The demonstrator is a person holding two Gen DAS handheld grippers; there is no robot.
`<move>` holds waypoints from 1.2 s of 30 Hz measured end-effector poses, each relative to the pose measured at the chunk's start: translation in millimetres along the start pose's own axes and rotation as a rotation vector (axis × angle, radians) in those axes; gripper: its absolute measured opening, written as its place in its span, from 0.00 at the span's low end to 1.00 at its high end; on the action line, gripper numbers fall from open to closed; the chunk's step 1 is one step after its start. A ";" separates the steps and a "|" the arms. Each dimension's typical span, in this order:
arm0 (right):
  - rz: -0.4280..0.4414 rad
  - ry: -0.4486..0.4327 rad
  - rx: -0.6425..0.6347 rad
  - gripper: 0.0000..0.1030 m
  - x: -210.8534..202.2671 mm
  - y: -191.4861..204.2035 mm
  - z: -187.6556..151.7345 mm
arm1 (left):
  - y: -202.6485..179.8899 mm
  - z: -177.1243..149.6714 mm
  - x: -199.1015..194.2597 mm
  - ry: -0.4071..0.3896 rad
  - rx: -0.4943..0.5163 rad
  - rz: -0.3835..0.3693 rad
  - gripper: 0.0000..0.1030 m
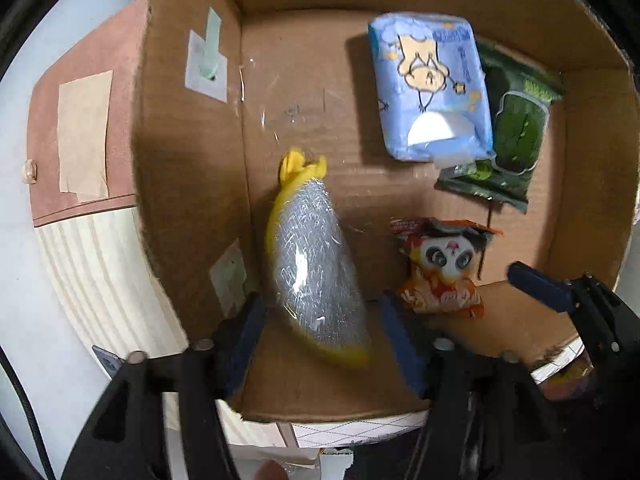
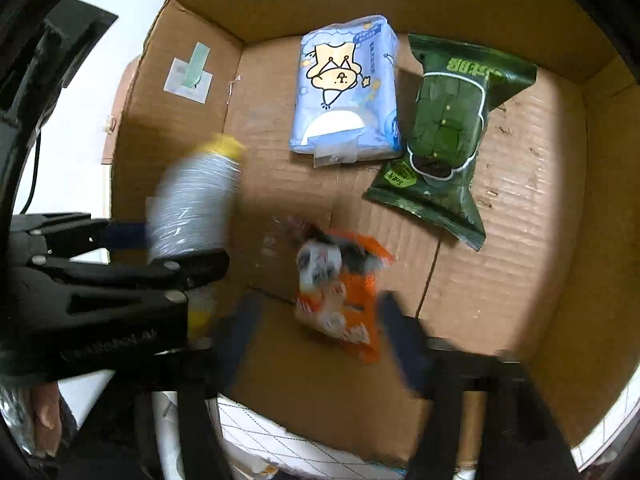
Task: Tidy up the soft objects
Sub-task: 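Lower sponge and panda bag into the box and open both tools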
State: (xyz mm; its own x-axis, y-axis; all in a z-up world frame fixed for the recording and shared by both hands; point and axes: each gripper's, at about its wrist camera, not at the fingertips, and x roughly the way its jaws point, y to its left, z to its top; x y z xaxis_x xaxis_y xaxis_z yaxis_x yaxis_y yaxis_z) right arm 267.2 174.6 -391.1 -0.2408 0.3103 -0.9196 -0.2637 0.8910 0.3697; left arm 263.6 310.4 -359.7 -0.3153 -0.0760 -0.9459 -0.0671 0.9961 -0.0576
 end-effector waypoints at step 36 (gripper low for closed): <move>-0.262 -0.442 0.057 1.00 -217.1 -12.2 -162.2 | -40.2 -169.3 -144.9 -0.632 -0.169 -0.001 0.99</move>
State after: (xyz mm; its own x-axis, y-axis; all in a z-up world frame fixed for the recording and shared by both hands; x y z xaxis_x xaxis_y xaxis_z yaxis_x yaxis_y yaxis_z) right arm 171.2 42.5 -174.5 0.2474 0.1736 -0.9532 -0.2079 0.9704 0.1227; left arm 151.7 273.6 -166.3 0.2987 0.0157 -0.9542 -0.2310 0.9713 -0.0563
